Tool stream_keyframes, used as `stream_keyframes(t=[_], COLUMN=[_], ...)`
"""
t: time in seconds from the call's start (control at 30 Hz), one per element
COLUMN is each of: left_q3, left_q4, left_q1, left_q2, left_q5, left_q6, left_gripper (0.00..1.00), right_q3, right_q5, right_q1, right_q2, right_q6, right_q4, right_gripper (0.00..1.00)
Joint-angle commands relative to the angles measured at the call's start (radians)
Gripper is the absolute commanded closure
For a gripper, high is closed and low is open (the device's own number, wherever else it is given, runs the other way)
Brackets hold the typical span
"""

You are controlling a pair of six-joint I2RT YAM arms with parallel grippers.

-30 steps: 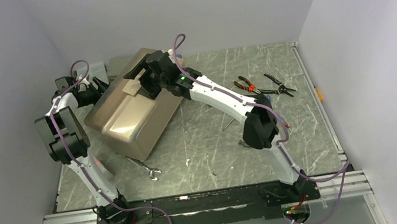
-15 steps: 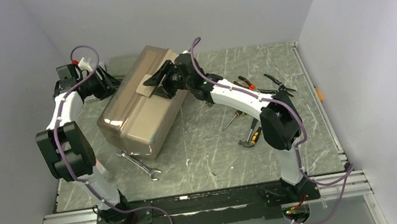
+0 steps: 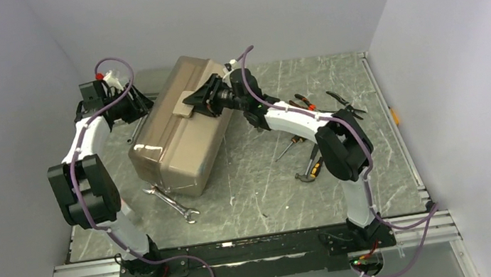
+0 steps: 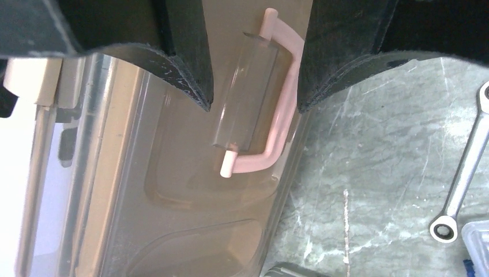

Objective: Pack the tool kit

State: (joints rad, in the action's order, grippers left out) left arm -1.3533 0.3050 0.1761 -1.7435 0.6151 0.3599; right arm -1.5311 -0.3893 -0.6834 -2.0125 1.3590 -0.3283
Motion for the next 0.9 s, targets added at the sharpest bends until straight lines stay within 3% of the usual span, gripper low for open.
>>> stream_keyframes(t=[0.0,0.07,0.2,0.27,0.8,0.87], left_q3=[0.036,0.024,0.008,0.005,0.018,0.019], left_q4=[0.268,0.288,0.329,0.338,0.313,0.306], left_q1=[-0.17,-0.17,-0.204,-0.208,-0.246,-0.253], left_q2=[0.054,0.075,0.12,0.135,0.145,0.149], left_q5=[0.161,0.125,0.02,0.001,-0.003,0.0], left_q6=[-0.049,-0.056,-0.081,-0.086,-0.071,-0.064], left_gripper=[0.41,0.42,0.42,0.42,0.42,0.42], right_q3=[-0.034,-0.007,0.102,0.149,0.406,0.372], right_q5=[0.13,0.154,0.103,0.065,-0.012,-0.003], right_q1=[-0.022,-0.016,0.033,0.065,0.244,0.248], right_q2=[-0.063,-0.024,0.062,0.099,0.301,0.298], right_q6=[-0.096,-0.102,-0.104,-0.111,-0.325,-0.389], right_q4=[0.042,0.101,0.091,0.1,0.187,0.274], right_gripper=[0.62,0.62,0.27,0.2,0.17,0.17])
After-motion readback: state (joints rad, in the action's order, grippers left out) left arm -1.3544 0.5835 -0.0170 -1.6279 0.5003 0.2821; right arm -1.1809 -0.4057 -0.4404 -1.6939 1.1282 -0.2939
